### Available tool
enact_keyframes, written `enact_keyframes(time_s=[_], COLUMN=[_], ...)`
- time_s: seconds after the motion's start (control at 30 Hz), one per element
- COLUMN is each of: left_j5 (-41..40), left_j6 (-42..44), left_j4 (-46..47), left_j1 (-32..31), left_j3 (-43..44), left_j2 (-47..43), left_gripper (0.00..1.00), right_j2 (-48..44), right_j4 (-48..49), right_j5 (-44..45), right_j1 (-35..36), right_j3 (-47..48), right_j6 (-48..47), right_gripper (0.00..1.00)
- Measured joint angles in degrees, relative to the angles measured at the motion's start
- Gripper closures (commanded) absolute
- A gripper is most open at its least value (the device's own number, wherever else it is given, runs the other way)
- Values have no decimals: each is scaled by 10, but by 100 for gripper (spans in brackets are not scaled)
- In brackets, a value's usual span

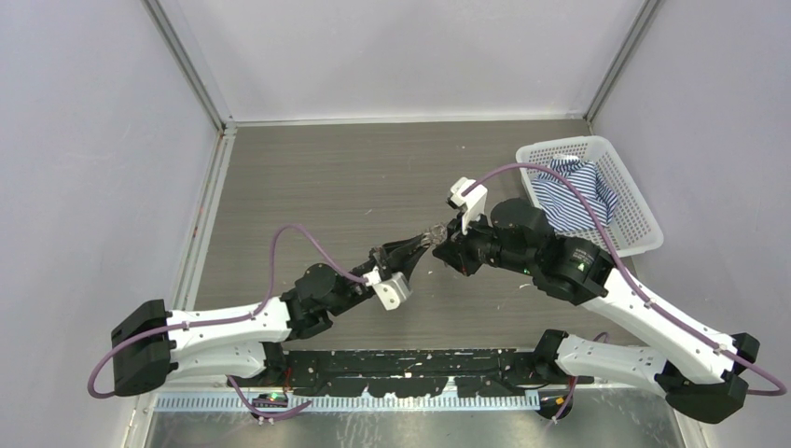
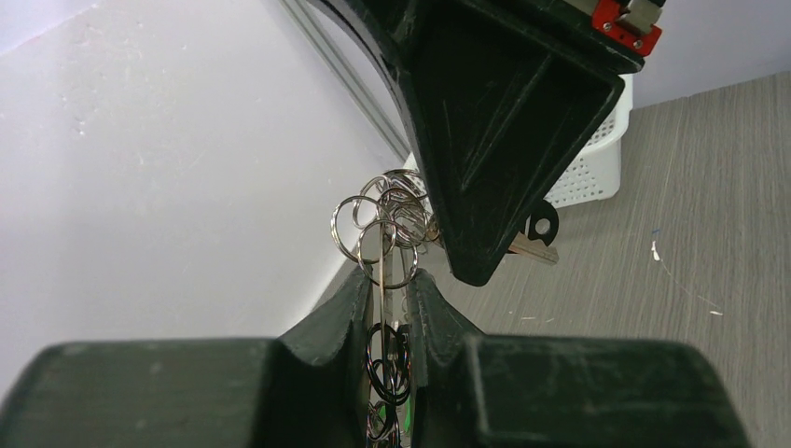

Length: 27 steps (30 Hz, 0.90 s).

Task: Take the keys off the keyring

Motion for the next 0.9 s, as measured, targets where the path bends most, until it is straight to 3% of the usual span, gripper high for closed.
enact_keyframes(time_s=[0.9], left_j5=[-29], left_j6=[-100], left_j4=[-37], left_j1=[5], left_j3=[32], left_j2=[10], left_gripper=[100], right_j2=[-1], right_j4=[-53], right_j5=[-58], right_j1=[7], right_j3=[53], right_j6=[-18], right_gripper=[99])
